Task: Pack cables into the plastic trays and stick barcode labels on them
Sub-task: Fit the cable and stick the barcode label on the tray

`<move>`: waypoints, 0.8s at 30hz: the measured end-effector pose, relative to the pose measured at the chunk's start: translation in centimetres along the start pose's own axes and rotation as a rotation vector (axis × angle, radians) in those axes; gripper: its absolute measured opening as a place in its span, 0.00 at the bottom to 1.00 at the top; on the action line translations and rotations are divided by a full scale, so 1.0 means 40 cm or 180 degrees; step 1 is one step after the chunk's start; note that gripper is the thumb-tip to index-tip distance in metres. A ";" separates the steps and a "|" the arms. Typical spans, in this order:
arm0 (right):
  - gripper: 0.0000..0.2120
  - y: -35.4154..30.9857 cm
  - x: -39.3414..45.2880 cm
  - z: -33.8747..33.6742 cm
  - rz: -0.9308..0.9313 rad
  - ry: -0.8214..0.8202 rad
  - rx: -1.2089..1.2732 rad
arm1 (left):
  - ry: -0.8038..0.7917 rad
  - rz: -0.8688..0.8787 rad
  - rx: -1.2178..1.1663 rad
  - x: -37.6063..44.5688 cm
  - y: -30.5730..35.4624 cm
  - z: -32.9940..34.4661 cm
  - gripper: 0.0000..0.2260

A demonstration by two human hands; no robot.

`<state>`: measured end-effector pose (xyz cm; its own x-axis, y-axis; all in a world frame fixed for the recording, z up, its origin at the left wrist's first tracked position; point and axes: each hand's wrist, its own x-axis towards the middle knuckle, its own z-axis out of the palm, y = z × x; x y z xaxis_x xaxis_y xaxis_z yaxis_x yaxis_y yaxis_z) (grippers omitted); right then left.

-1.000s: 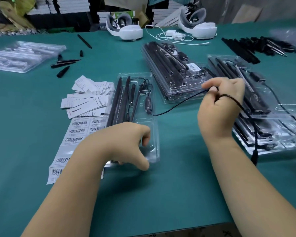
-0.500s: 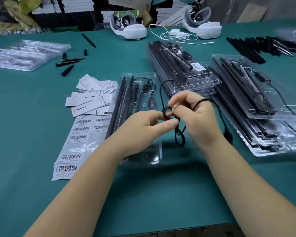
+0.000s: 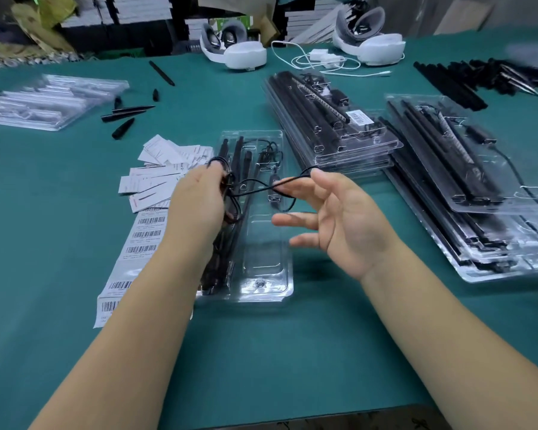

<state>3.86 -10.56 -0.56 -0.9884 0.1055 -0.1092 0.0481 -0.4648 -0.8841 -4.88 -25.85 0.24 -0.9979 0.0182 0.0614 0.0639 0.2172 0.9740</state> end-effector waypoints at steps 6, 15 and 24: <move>0.22 -0.028 -0.014 -0.034 0.0394 -0.0425 0.0166 | 0.0039 -0.0501 -0.0574 0.009 0.012 -0.020 0.13; 0.09 -0.058 0.007 -0.071 -0.1274 0.1050 -0.0971 | -0.1984 0.0963 0.1329 -0.034 -0.002 -0.030 0.23; 0.09 0.015 0.048 -0.050 -0.0195 0.0937 -0.3709 | -0.1028 0.1659 0.3318 -0.009 -0.041 0.044 0.30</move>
<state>2.30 -8.89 -2.21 -0.9301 0.3667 -0.0180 0.2534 0.6057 -0.7543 -4.61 -24.50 -1.74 -0.8137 0.5486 0.1922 0.5796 0.7910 0.1960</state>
